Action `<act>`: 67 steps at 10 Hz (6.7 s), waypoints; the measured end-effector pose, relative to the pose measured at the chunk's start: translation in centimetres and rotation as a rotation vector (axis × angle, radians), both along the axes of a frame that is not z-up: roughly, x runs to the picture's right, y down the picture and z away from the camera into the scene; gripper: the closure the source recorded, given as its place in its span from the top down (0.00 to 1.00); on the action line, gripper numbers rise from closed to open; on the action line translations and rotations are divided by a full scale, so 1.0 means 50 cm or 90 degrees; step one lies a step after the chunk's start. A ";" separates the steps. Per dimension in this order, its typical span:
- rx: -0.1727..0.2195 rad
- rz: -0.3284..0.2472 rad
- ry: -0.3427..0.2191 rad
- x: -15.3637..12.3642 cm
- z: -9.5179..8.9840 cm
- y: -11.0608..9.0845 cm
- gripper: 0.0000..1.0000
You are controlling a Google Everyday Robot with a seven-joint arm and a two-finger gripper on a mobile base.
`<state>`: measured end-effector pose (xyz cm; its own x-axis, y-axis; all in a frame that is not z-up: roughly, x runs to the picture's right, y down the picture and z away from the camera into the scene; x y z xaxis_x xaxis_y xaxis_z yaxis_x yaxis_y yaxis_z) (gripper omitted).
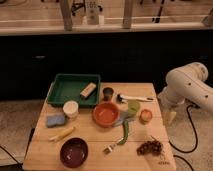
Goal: Place grapes in red bowl
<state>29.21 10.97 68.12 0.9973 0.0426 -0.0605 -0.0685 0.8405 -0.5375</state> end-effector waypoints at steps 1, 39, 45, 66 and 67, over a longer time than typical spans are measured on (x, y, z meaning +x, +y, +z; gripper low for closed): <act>0.000 0.000 0.000 0.000 0.000 0.000 0.80; -0.057 -0.063 -0.086 0.002 0.142 0.410 0.80; -0.059 -0.060 -0.093 0.001 0.160 0.424 0.80; -0.036 -0.092 -0.100 -0.022 0.111 0.307 0.00; -0.034 -0.095 -0.100 -0.029 0.103 0.288 0.00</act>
